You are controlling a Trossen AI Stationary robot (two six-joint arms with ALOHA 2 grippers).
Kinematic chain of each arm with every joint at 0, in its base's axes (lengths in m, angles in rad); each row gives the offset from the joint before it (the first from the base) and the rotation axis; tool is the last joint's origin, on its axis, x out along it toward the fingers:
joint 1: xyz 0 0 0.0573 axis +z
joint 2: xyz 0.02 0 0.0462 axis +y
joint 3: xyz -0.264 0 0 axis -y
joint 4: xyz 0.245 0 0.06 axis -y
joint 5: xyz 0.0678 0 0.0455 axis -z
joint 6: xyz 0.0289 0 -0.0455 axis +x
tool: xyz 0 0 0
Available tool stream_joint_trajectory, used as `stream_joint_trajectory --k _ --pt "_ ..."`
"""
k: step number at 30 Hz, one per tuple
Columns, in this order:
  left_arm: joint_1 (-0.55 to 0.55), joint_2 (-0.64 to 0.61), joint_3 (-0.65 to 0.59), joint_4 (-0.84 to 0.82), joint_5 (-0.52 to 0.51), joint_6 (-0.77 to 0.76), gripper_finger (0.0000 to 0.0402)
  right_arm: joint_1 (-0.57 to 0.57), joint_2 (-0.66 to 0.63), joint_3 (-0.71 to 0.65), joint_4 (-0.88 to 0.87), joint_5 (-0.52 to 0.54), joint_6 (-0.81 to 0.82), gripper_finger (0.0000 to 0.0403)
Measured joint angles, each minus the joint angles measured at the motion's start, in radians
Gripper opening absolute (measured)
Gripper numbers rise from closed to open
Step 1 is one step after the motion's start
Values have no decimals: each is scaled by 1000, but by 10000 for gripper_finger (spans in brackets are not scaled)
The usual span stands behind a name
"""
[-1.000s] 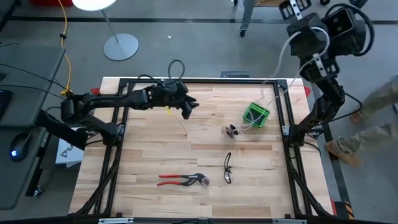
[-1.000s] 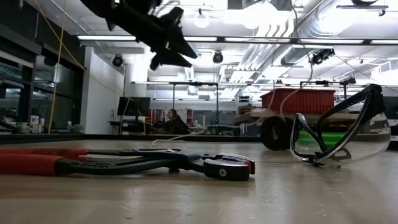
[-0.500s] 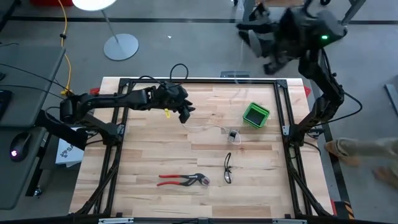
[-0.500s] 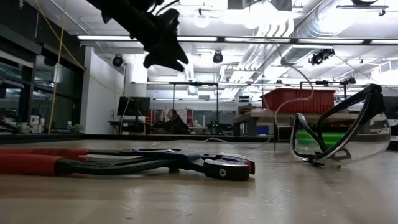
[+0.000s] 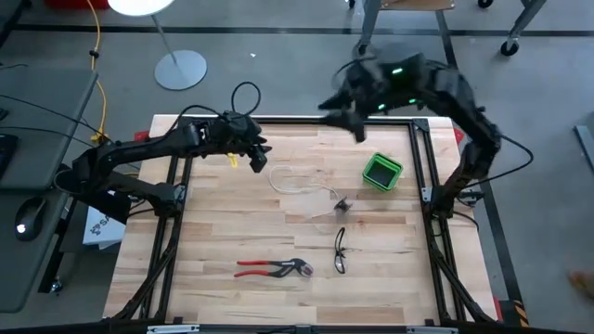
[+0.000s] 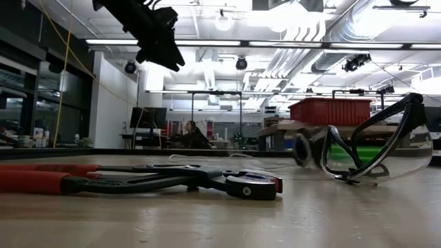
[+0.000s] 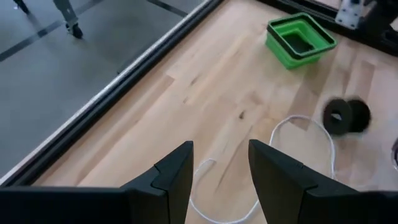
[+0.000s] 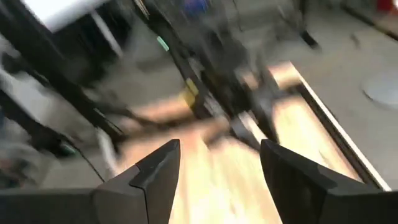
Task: Coil cords
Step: Uncoil the wire from the spool
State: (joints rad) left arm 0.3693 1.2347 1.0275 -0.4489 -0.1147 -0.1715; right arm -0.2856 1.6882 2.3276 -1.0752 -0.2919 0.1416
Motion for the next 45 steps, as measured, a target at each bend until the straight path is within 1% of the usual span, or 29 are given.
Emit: stream_joint_trajectory --k 2,4,5,7,9,11,12,14,18,20,22,25,29,31,36,40,43,45 --pt "10 -3 0 -1 -2 0 150 8 26 0 -59 93 -65 213" --pt "17 -4 0 0 -1 0 150 20 50 0 -87 213 -142 213" --pt "18 -4 0 0 -1 -3 150 25 60 0 -87 256 -179 213" --pt "17 -8 0 0 12 -12 150 32 78 0 -86 300 -233 213" --pt "11 -9 0 18 43 -46 150 33 83 0 -93 299 -257 213" --pt "-14 4 0 43 103 -77 150 33 72 0 -146 305 -284 213" --pt "-39 18 0 50 128 -59 150 31 65 0 -180 319 -295 213" --pt "-95 60 0 53 131 10 150 19 55 1 -248 346 -305 213" --pt "-168 187 7 172 141 136 150 -27 42 1 -399 352 -300 213" --pt "-183 278 46 225 168 184 150 -56 37 1 -467 348 -300 213" --pt "-193 370 111 238 210 231 150 -83 30 0 -500 345 -303 213" --pt "-216 504 232 227 263 316 150 -122 14 0 -488 345 -304 213" --pt "-263 631 382 153 267 379 150 -182 -11 0 -493 346 -299 213" --pt "-286 666 420 118 266 383 150 -204 -21 0 -495 349 -300 213" --pt "-339 716 427 160 266 336 150 -241 -52 0 -491 346 -305 213" --pt "-372 762 428 236 320 309 150 -252 -59 0 -489 345 -322 213" --pt "-388 806 427 265 313 301 150 -252 -63 0 -482 344 -326 213" --pt "-390 824 433 263 277 276 150 -252 -63 0 -480 338 -326 213"
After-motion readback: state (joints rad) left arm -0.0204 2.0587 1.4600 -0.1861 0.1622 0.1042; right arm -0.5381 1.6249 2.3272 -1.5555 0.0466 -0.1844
